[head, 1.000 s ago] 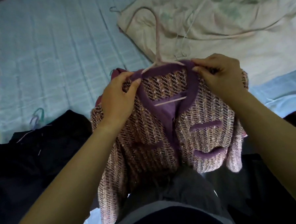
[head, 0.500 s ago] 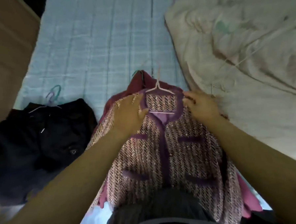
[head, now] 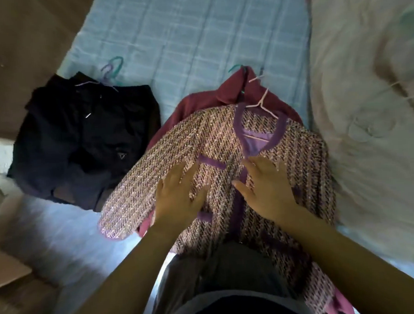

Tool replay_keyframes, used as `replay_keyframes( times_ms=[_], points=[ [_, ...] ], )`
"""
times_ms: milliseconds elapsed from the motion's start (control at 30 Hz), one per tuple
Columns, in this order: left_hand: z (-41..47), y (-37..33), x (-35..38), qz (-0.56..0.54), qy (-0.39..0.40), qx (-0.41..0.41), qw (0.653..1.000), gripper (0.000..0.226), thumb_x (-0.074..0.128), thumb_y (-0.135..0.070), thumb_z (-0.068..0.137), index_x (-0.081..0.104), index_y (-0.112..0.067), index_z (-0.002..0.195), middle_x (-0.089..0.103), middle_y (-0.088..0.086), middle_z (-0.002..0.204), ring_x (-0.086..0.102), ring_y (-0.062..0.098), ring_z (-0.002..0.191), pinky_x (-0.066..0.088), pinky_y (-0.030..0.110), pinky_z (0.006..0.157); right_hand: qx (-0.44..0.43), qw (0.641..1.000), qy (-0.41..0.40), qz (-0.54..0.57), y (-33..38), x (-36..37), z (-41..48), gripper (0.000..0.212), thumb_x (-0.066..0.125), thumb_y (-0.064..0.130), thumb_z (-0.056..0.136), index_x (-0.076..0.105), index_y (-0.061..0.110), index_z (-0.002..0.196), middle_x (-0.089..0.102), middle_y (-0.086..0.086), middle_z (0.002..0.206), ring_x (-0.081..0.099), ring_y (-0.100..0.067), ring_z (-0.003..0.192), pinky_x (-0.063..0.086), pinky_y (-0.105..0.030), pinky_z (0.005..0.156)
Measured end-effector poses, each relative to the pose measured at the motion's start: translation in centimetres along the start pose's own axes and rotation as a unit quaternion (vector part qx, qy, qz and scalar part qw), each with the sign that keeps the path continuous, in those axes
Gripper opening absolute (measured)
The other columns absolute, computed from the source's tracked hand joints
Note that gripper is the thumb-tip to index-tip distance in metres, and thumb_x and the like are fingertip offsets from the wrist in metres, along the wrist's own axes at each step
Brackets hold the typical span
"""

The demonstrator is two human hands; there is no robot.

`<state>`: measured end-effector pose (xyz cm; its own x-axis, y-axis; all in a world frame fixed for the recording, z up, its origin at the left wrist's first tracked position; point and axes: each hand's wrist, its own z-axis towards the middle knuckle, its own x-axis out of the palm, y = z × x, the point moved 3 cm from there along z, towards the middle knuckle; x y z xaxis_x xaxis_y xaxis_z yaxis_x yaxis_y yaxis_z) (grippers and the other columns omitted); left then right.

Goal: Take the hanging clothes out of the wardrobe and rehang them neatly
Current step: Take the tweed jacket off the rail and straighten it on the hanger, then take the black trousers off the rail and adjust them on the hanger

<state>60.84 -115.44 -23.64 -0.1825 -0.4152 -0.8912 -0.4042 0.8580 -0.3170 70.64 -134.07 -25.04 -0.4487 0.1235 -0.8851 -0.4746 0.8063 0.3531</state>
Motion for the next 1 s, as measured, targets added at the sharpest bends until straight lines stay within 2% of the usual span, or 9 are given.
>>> replay_keyframes(
  times_ms=[100, 200, 267, 400, 467, 567, 733, 800, 1000],
  points=[
    [-3.2, 3.5, -1.5, 0.004, -0.021, -0.034, 0.999, 0.068, 0.024, -0.067, 0.084, 0.034, -0.032, 0.142, 0.038, 0.001, 0.147, 0.033, 0.025, 0.136, 0.03, 0.055, 0.106, -0.064, 0.998, 0.01, -0.011, 4.6, 0.2, 0.7, 0.065, 0.031, 0.06, 0.089, 0.055, 0.011, 0.124, 0.059, -0.013, 0.126, 0.053, -0.031, 0.119, 0.036, -0.056, 0.099],
    [-6.6, 8.4, -3.9, 0.001, -0.07, -0.093, 0.993, 0.067, 0.027, -0.067, 0.083, 0.042, -0.03, 0.137, 0.047, 0.001, 0.14, 0.043, 0.026, 0.129, 0.034, 0.055, 0.104, -0.128, 0.99, 0.048, -0.022, 11.0, 1.0, 2.1, 0.07, 0.025, 0.062, 0.089, 0.048, 0.012, 0.131, 0.05, -0.013, 0.136, 0.045, -0.032, 0.127, 0.033, -0.055, 0.104],
    [-9.1, 12.4, -5.5, -0.012, -0.098, -0.138, 0.985, 0.069, 0.026, -0.068, 0.081, 0.046, -0.029, 0.135, 0.051, 0.001, 0.137, 0.045, 0.026, 0.126, 0.035, 0.052, 0.104, -0.181, 0.982, 0.046, -0.036, 16.2, 1.8, 2.7, 0.075, 0.019, 0.064, 0.088, 0.045, 0.012, 0.135, 0.045, -0.013, 0.141, 0.04, -0.031, 0.131, 0.032, -0.052, 0.106],
    [-14.8, 21.1, -8.4, -0.032, -0.166, -0.194, 0.966, 0.065, 0.03, -0.066, 0.083, 0.05, -0.026, 0.13, 0.056, 0.0, 0.127, 0.05, 0.026, 0.119, 0.04, 0.048, 0.098, -0.265, 0.961, 0.061, -0.058, 28.0, 4.0, 2.3, 0.077, 0.016, 0.066, 0.086, 0.037, 0.017, 0.141, 0.033, -0.008, 0.149, 0.026, -0.027, 0.139, 0.019, -0.051, 0.113],
    [-17.9, 25.6, -9.8, -0.04, -0.198, -0.217, 0.955, 0.063, 0.032, -0.064, 0.084, 0.05, -0.025, 0.131, 0.056, 0.002, 0.126, 0.05, 0.027, 0.118, 0.041, 0.048, 0.097, -0.303, 0.949, 0.054, -0.068, 34.3, 5.6, 1.6, 0.078, 0.017, 0.065, 0.084, 0.039, 0.016, 0.14, 0.034, -0.007, 0.149, 0.028, -0.026, 0.138, 0.02, -0.052, 0.113],
    [-23.5, 32.8, -12.6, -0.034, -0.241, -0.248, 0.938, 0.059, 0.035, -0.061, 0.085, 0.049, -0.026, 0.131, 0.056, 0.001, 0.127, 0.051, 0.027, 0.117, 0.04, 0.045, 0.095, -0.36, 0.93, 0.034, -0.063, 44.2, 8.2, -0.2, 0.074, 0.024, 0.062, 0.085, 0.053, 0.011, 0.129, 0.048, -0.009, 0.139, 0.044, -0.03, 0.128, 0.028, -0.058, 0.105],
    [-33.3, 44.8, -17.4, 0.003, -0.284, -0.342, 0.896, 0.062, 0.032, -0.063, 0.085, 0.043, -0.029, 0.136, 0.051, 0.001, 0.134, 0.046, 0.025, 0.124, 0.038, 0.052, 0.1, -0.45, 0.891, 0.027, -0.043, 59.7, 12.3, -2.3, 0.063, 0.035, 0.057, 0.085, 0.062, 0.008, 0.115, 0.058, -0.011, 0.126, 0.056, -0.034, 0.112, 0.041, -0.057, 0.092],
    [-36.3, 48.7, -18.9, 0.006, -0.302, -0.372, 0.878, 0.064, 0.031, -0.063, 0.084, 0.044, -0.027, 0.135, 0.052, 0.001, 0.132, 0.046, 0.025, 0.125, 0.039, 0.051, 0.1, -0.475, 0.878, 0.036, -0.045, 65.1, 13.4, -2.4, 0.064, 0.035, 0.057, 0.085, 0.061, 0.008, 0.116, 0.057, -0.011, 0.127, 0.055, -0.033, 0.114, 0.041, -0.056, 0.092],
    [-40.3, 59.4, -25.3, 0.025, -0.355, -0.409, 0.84, 0.066, 0.031, -0.063, 0.083, 0.047, -0.025, 0.134, 0.053, 0.001, 0.131, 0.045, 0.024, 0.125, 0.038, 0.043, 0.098, -0.544, 0.839, 0.029, -0.017, 80.8, 13.8, -0.5, 0.079, 0.019, 0.065, 0.083, 0.048, 0.011, 0.133, 0.043, -0.006, 0.142, 0.036, -0.025, 0.132, 0.029, -0.051, 0.107]
  ],
)
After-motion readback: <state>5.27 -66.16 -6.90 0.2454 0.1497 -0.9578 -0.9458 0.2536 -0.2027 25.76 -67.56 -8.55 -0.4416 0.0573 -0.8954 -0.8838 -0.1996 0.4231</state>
